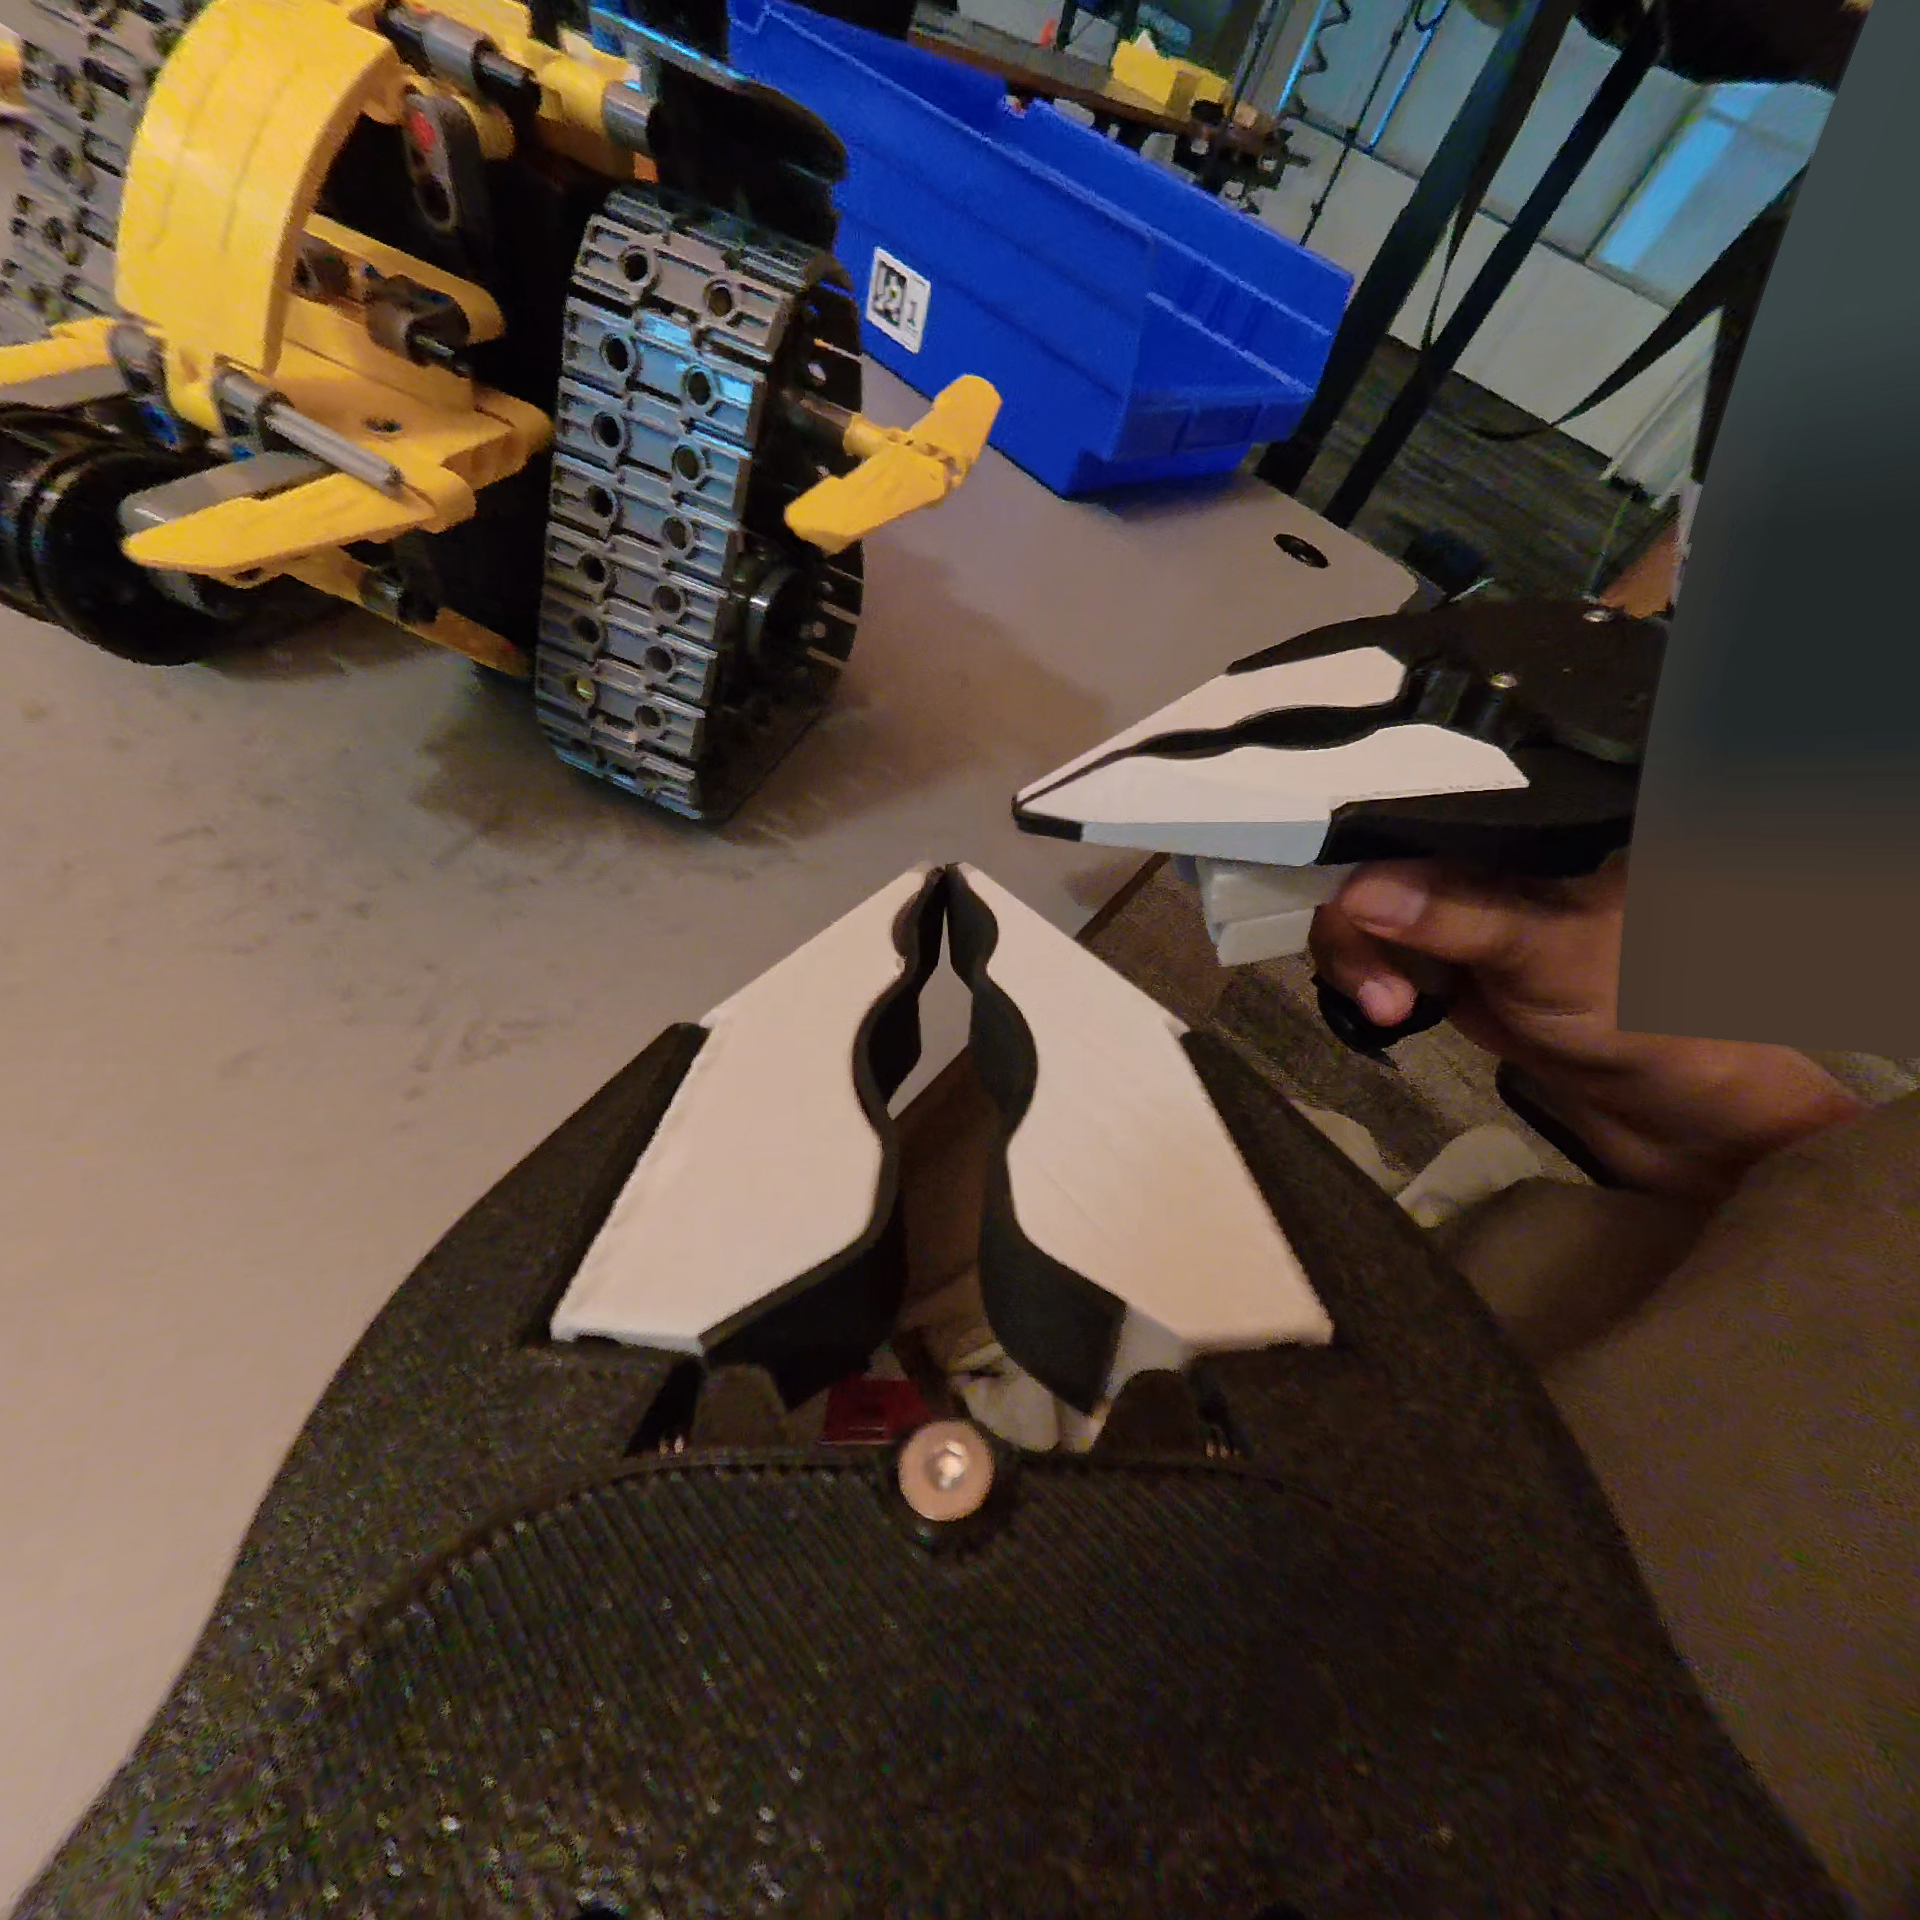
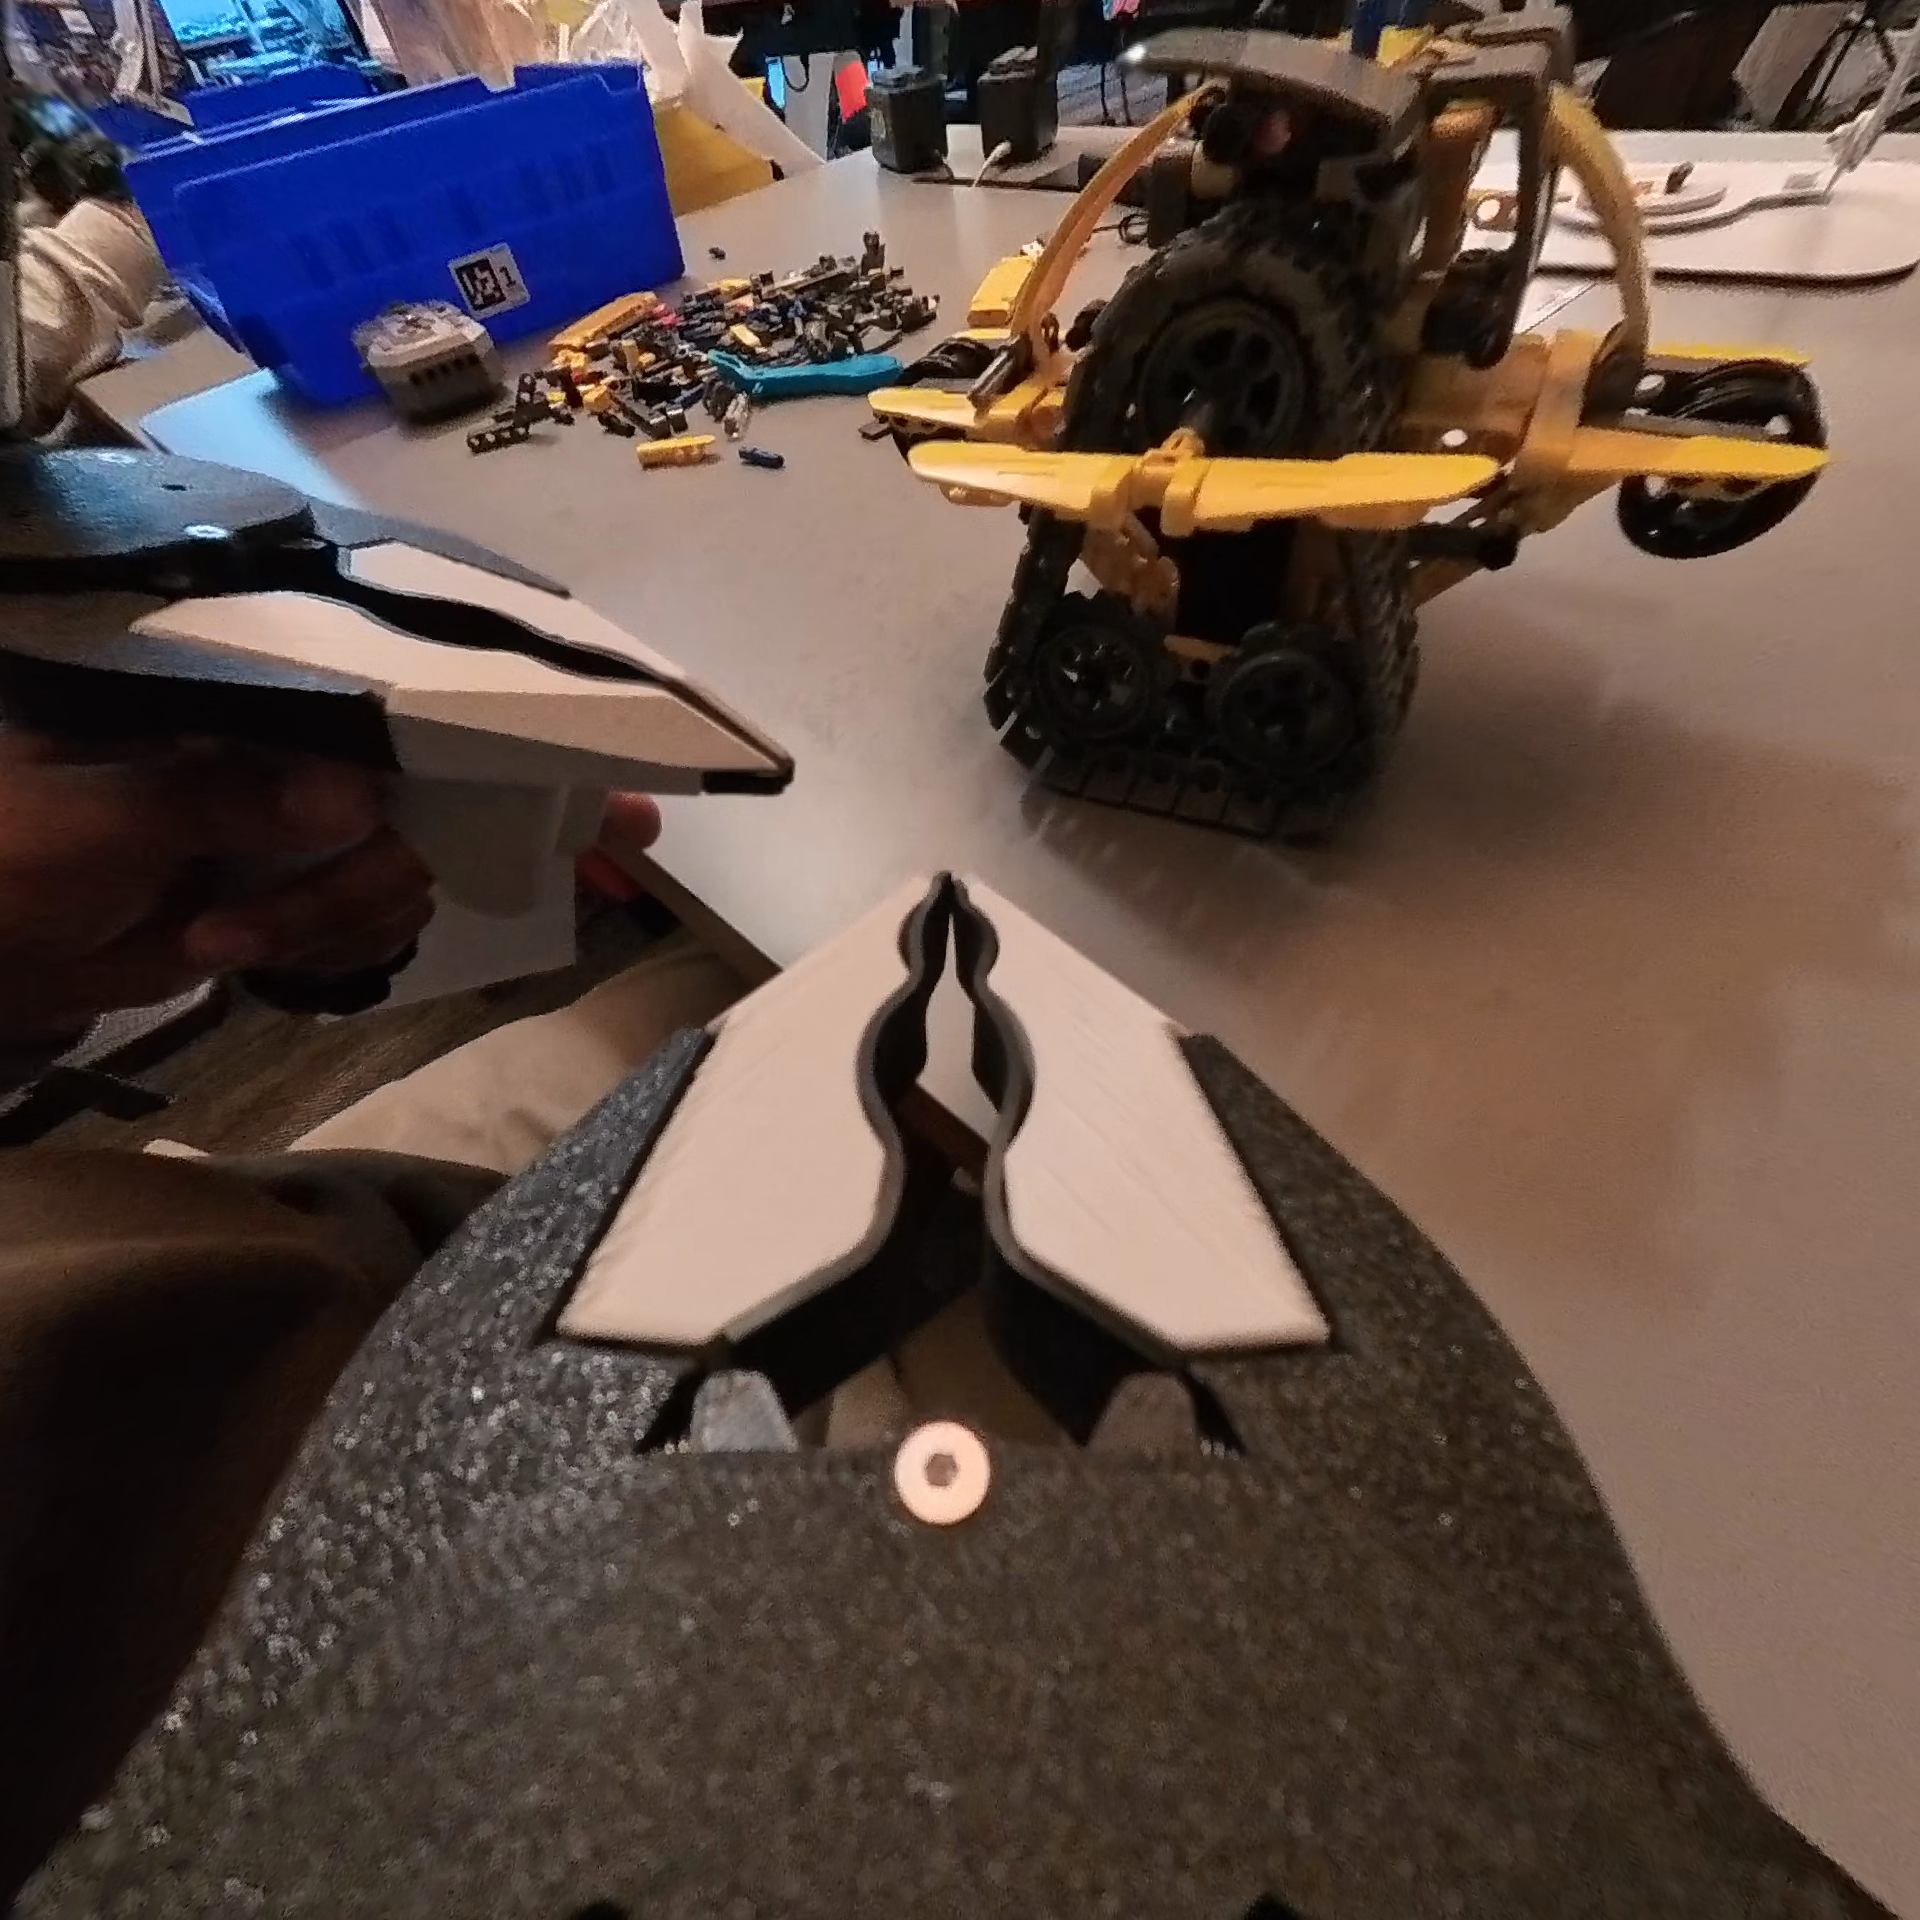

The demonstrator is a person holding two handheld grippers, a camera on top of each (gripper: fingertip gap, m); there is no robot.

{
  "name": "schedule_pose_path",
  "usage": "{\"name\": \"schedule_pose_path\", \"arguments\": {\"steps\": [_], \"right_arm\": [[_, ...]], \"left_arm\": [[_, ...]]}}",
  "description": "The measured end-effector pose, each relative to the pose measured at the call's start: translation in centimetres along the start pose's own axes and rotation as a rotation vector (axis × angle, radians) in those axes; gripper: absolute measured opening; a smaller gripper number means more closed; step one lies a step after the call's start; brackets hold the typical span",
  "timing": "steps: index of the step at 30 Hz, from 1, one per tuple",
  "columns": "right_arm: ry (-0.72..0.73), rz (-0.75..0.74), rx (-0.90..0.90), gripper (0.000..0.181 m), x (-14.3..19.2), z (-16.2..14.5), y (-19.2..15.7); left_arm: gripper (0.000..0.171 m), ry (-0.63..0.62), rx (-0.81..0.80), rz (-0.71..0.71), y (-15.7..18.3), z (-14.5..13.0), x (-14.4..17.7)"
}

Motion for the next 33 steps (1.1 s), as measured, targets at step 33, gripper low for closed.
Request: {"name": "schedule_pose_path", "arguments": {"steps": [33], "right_arm": [[-0.022,0.010,0.004,0.000,-0.8,-0.5,-0.8]], "left_arm": [[0.000,-0.005,0.005,0.059,0.2,-0.3,-0.9]]}}
Point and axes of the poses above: each gripper's, where its closed fingertips meet, x back along the fingers, z out of its top, y = z × x across the jaws, the point moved 3 cm from there along x, back along the fingers, and after that the axes turned 10 degrees about -z, right-handed, at the moved point
